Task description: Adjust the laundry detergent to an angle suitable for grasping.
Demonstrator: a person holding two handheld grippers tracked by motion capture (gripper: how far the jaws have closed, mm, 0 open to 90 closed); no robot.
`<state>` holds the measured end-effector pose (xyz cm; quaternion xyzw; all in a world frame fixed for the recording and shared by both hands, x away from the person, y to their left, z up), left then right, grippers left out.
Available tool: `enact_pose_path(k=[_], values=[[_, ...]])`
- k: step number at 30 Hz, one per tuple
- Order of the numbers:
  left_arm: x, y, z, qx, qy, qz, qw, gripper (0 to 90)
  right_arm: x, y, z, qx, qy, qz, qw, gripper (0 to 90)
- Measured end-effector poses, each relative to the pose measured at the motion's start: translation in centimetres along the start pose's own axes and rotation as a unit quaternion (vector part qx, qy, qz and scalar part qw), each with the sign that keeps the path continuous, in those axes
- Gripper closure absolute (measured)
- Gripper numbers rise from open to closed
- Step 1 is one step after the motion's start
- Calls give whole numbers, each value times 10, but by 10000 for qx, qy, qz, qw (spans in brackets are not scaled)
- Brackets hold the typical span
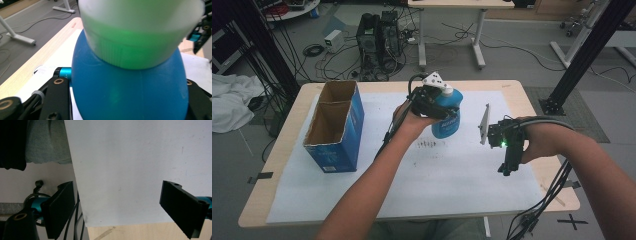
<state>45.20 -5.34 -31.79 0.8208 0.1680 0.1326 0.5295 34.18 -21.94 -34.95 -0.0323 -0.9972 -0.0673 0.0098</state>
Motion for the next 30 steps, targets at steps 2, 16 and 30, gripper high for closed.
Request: enact_pose_path(k=[2,16,30], values=[[0,1,-5,-27,-62,-4,10000,450,0,1,1,-55,2,-32,10000,120],[-2,-2,-24,-102,-729,79,9973,449,2,7,0,1,0,-101,9999,121],[8,-32,-30,9,-946,13,9955,449,4,8,3,-16,24,-127,9999,121]])
Point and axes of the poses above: each handheld gripper's, and its own axes: z roughly forward along the jaws, y roughly out of its top, x roughly to its left, the point moved 8 cm from there along z, roughly forward along the jaws, and after that the axes turned 8 degrees about -x, right-handed, at the moved point
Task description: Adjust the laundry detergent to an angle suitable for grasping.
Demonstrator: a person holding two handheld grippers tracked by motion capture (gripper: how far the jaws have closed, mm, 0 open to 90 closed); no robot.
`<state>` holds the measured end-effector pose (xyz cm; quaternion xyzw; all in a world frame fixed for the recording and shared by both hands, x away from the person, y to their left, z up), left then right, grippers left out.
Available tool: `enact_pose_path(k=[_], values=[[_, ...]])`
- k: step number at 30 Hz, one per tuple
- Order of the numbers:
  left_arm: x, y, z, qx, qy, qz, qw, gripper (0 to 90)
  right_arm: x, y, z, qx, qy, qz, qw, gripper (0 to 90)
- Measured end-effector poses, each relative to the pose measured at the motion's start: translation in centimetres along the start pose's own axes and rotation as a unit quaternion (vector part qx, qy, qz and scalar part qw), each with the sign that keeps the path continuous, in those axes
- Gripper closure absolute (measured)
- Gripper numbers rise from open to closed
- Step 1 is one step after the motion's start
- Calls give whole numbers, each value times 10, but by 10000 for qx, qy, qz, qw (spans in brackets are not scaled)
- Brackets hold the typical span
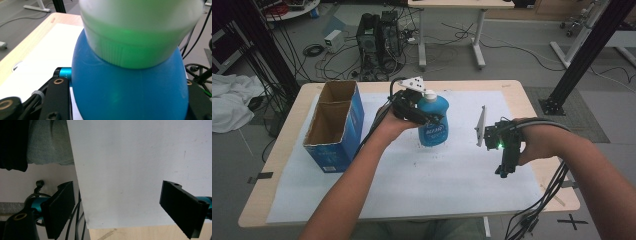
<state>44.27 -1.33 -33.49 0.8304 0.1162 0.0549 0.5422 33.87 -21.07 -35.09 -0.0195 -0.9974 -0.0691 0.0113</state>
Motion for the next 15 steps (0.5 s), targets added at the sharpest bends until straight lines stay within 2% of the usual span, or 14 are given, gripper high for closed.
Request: enact_pose_path(k=[4,5,7,9,11,12,15], values=[[5,-10,-2,13,-68,54,10000,449,1,2,1,53,17,-36,10000,121],[5,-12,-2,-45,-81,-25,10000,449,1,2,1,47,22,-4,10000,121],[9,-16,-2,-16,-134,93,9999,449,2,3,1,60,19,8,10000,121],[9,-19,0,-72,-179,49,9998,449,2,3,1,57,23,9,10000,121],[10,-23,1,50,-263,176,9995,449,2,4,1,68,26,-14,10000,121],[9,-24,3,34,-324,154,9994,449,2,4,1,73,25,-14,10000,121],[8,-29,6,119,-404,270,9987,449,2,4,2,63,35,-29,10000,121]])
Point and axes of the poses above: each handheld gripper's, and its own axes: z roughly forward along the jaws, y roughly out of its top, x roughly to its left, the point moved 8 cm from there along z, roughly forward along the jaws, and after that the axes turned 8 degrees about -x, right-handed, at the moved point
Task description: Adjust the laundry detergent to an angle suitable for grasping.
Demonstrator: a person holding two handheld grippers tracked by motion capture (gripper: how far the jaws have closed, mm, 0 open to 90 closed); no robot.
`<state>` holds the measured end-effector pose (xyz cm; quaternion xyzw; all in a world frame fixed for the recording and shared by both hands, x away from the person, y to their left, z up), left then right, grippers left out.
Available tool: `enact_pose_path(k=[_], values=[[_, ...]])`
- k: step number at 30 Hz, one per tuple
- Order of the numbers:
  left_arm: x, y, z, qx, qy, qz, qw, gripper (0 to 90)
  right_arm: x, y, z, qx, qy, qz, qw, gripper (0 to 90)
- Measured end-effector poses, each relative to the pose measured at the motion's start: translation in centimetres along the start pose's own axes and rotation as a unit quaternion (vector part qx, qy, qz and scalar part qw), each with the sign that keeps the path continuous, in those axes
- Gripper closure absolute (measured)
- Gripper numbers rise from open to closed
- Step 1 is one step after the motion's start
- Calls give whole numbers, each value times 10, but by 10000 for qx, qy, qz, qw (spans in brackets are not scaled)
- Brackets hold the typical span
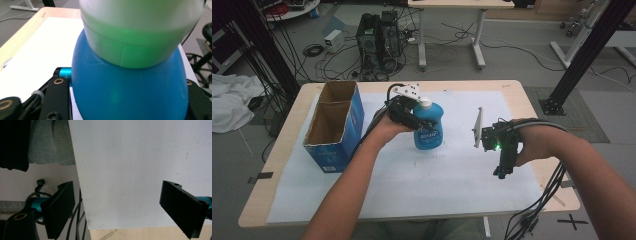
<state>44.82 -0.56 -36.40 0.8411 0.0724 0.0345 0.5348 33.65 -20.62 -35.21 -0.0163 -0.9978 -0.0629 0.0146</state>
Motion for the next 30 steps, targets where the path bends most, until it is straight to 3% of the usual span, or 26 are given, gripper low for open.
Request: enact_pose_path(k=[4,6,7,13,14,20,25,26,30], values=[[-1,-6,2,134,-209,161,9996,449,1,-2,1,7,4,38,10000,121],[-2,-7,3,121,-287,160,9994,448,1,-2,2,3,11,41,10000,121],[-4,-7,4,55,-333,64,9994,449,2,-3,2,6,14,42,10000,121],[-7,-10,6,121,-541,291,9980,448,2,-2,2,-2,9,62,10000,121],[-7,-12,6,169,-592,387,9973,448,2,-1,2,15,2,66,10000,121],[-12,-16,11,100,-891,401,9952,449,3,2,4,2,18,-8,10000,121],[-14,-19,13,224,-1097,642,9916,448,3,0,5,16,35,10,10000,121],[-17,-21,14,208,-1167,578,9913,448,3,1,5,-1,38,60,10000,121],[-15,-24,15,271,-1180,665,9904,448,4,2,4,-21,20,112,9999,121]])
Point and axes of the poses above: each handheld gripper's, and its own axes: z roughly forward along the jaws, y roughly out of its top, x roughly to its left, the point moved 8 cm from there along z, roughly forward along the jaws, and after that the axes turned 8 degrees about -x, right-handed, at the moved point
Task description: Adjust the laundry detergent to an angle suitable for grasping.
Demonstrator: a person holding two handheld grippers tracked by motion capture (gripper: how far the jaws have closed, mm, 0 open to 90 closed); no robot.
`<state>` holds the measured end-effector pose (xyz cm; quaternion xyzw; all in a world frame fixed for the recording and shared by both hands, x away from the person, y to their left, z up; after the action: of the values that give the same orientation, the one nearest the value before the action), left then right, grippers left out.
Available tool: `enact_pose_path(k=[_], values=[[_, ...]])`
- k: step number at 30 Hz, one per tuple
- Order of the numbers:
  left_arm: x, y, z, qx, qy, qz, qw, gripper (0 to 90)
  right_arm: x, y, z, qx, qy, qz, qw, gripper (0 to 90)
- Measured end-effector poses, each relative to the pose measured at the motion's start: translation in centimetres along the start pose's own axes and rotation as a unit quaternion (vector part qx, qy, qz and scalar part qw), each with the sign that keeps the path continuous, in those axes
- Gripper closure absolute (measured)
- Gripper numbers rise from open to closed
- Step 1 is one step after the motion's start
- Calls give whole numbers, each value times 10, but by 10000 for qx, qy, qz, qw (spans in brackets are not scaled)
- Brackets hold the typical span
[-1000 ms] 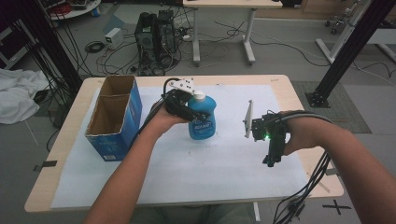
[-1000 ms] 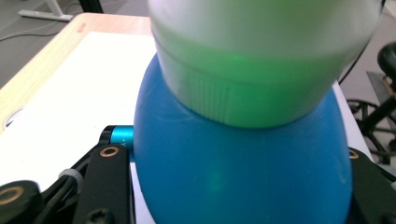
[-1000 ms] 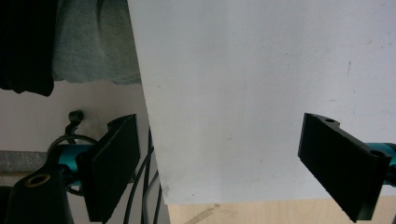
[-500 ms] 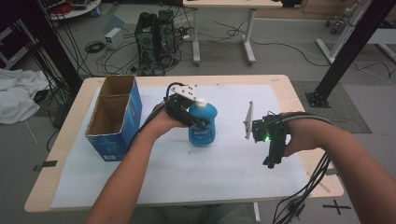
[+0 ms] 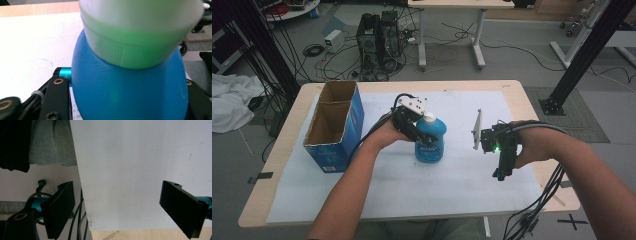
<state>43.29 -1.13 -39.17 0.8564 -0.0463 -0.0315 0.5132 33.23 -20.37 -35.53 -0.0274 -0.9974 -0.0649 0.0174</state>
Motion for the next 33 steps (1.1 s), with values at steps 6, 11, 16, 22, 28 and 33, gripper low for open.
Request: enact_pose_path(k=[6,11,16,22,28,33], values=[[-2,-1,-2,-97,-90,18,9999,447,-1,0,1,29,12,-99,9999,121],[-4,-3,-2,-146,-255,21,9996,448,0,1,3,15,25,-1,10000,121],[-4,-4,-1,-96,-296,51,9995,447,-1,0,2,24,20,-59,10000,121],[-4,-7,1,-102,-334,94,9993,446,-1,-1,3,15,21,-77,10000,122],[-6,-9,4,-181,-351,43,9992,442,0,-2,3,-11,8,-19,10000,122],[-7,-10,4,-120,-404,-12,9991,423,0,-1,3,-22,-1,16,10000,122]])
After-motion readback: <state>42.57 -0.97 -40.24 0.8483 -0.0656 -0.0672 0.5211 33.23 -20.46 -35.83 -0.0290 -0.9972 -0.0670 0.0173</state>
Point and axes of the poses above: each handheld gripper's, and its own axes: z roughly forward along the jaws, y roughly out of its top, x roughly to its left, the point moved 8 cm from there along z, roughly forward along the jaws, and after that the axes turned 8 degrees about -x, right-handed, at the moved point
